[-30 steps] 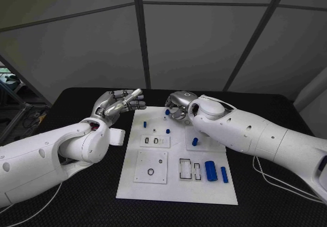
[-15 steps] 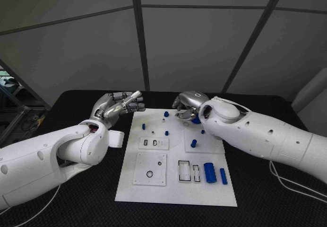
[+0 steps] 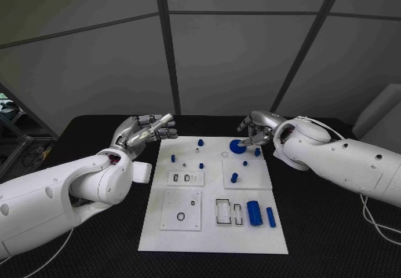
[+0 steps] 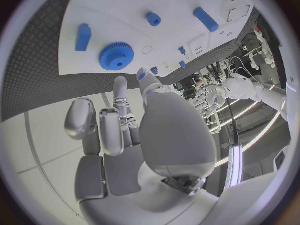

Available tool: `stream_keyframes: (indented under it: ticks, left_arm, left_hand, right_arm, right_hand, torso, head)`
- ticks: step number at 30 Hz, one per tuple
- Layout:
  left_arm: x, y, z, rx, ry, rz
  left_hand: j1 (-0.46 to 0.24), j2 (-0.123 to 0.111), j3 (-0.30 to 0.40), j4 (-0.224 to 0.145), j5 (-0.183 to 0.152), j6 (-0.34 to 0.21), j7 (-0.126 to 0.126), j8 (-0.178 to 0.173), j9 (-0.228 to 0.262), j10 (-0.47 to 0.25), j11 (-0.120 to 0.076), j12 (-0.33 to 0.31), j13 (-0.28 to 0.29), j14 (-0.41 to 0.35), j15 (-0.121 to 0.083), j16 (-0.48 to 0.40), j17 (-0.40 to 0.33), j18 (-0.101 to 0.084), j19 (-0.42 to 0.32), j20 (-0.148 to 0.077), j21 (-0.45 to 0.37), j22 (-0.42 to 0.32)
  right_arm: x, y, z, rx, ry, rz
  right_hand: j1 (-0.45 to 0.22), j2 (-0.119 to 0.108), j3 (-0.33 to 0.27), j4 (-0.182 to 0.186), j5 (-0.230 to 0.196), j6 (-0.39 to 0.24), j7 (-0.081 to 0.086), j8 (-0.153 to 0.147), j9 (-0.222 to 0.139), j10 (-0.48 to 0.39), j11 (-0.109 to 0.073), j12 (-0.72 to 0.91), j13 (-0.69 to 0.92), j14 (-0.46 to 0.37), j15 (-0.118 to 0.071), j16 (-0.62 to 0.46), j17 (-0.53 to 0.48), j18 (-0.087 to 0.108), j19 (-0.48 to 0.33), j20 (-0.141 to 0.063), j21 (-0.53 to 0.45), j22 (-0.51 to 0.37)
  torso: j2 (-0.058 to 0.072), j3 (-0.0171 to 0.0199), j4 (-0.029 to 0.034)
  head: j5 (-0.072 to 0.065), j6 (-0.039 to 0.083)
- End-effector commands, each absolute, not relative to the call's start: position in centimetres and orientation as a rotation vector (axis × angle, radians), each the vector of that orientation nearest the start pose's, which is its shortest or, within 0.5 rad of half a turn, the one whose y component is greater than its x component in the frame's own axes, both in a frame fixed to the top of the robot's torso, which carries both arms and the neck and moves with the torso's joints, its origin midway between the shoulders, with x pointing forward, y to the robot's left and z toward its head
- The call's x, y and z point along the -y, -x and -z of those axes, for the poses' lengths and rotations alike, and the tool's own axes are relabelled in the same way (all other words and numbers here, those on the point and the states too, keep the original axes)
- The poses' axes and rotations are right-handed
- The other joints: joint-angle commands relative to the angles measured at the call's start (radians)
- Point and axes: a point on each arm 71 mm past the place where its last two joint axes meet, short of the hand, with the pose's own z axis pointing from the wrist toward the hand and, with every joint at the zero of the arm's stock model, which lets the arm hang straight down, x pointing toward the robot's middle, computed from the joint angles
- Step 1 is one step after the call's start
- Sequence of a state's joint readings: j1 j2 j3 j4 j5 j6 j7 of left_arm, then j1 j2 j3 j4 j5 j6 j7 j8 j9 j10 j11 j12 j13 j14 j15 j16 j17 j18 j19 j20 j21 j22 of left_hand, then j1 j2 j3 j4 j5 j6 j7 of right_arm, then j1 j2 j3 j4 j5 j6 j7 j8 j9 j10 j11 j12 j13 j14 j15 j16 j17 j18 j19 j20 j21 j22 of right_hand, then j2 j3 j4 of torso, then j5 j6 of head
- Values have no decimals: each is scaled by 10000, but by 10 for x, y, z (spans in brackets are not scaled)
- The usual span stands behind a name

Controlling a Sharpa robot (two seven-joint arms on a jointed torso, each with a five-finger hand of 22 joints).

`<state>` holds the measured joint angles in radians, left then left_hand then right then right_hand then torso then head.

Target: Assemble the parts on the task board

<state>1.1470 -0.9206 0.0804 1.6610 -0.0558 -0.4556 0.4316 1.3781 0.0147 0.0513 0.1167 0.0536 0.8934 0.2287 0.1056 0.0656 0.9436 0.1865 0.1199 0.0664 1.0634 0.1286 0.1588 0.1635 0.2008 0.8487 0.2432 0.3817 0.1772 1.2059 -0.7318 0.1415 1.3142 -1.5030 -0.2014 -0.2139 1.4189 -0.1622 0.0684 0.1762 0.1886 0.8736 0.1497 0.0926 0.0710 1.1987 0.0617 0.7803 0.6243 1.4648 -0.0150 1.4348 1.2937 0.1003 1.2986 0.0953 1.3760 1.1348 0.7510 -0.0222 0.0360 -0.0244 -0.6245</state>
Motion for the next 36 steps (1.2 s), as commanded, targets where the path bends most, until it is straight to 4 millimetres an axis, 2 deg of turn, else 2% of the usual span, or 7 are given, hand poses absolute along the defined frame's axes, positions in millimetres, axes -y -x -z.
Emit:
stream_keyframes:
  ticks: [1, 4, 11, 17, 21, 32, 36]
  left_arm:
    - [-214, -472, 143, -12642, 10588, 15511]
    - [-214, -473, 143, -12644, 10594, 15504]
    - [-215, -473, 143, -12626, 10593, 15493]
    - [-214, -474, 143, -12574, 10569, 15503]
    - [-214, -474, 143, -12570, 10567, 15502]
    - [-215, -474, 144, -12565, 10572, 15487]
    - [-215, -474, 144, -12569, 10573, 15490]
  left_hand:
    - [25, 63, 14, -72, 9, -55, 117, -56, -3, 11, 37, -57, -1, 6, 97, -55, 12, -197, 11, 21, 21, -11]
    - [25, 63, 14, -72, 9, -55, 117, -56, -3, 11, 37, -57, -1, 6, 97, -55, 12, -197, 11, 21, 21, -11]
    - [25, 63, 14, -72, 9, -55, 117, -56, -3, 11, 37, -57, -1, 6, 97, -55, 12, -197, 11, 21, 21, -11]
    - [33, 64, 11, -87, 9, -42, 103, -58, 0, 29, 29, -54, 3, 5, 96, -70, 18, -196, 8, 22, 19, -13]
    - [33, 64, 11, -87, 9, -42, 103, -58, 0, 29, 29, -54, 3, 5, 96, -70, 18, -196, 8, 22, 19, -13]
    - [33, 64, 11, -87, 9, -42, 103, -58, 0, 29, 29, -54, 3, 5, 96, -70, 18, -196, 8, 22, 19, -13]
    - [33, 64, 11, -87, 9, -42, 103, -58, 0, 29, 29, -54, 3, 5, 96, -70, 18, -196, 8, 22, 19, -13]
  right_arm:
    - [220, -548, 145, -17412, -432, -4874]
    - [221, -551, 147, -17561, -387, -4724]
    - [218, -553, 150, -17817, -164, -4515]
    - [214, -556, 152, -17875, -53, -4455]
    - [211, -557, 152, -17859, -32, -4466]
    - [209, -559, 153, -17781, 149, -4297]
    - [209, -560, 154, -17821, 201, -4221]
  right_hand:
    - [245, 40, -166, 394, 57, -153, 85, 84, 3, -146, 64, 1037, 1068, 626, 86, 156, 271, -162, 70, 73, 77, 132]
    - [471, 53, -230, 729, 63, -281, 156, 146, -3, -269, 129, 1476, 1532, 623, 134, 206, 345, -158, 71, 126, 106, 177]
    - [641, 55, -262, 935, 115, -326, 173, 219, 2, -129, 148, 2005, 2113, 648, 156, 300, 518, -170, 109, 150, 150, 263]
    - [720, 111, -244, 999, 133, -310, 177, 275, 10, -15, 153, 2325, 2463, 664, 163, 353, 616, -177, 129, 159, 174, 307]
    - [778, 176, -212, 1014, 169, -263, 170, 336, 22, -4, 150, 2457, 2602, 665, 163, 365, 632, -179, 136, 162, 185, 328]
    - [952, 387, -105, 912, 313, -14, 142, 559, 59, 217, 122, 3035, 3242, 676, 144, 422, 733, -201, 206, 149, 251, 458]
    - [978, 415, -90, 882, 341, 9, 139, 582, 58, 280, 119, 3154, 3380, 684, 141, 443, 774, -211, 236, 147, 273, 506]
  torso:
    - [4, -5, 22]
    - [10, 1, 16]
    - [7, -23, 16]
    - [24, -8, 15]
    - [1, -18, 22]
    - [5, -10, -1]
    - [3, -13, 12]
  head:
    - [-60, -2]
    - [-63, -16]
    - [-87, -66]
    - [-91, -79]
    - [-78, -139]
    - [-60, -170]
    - [-73, -179]
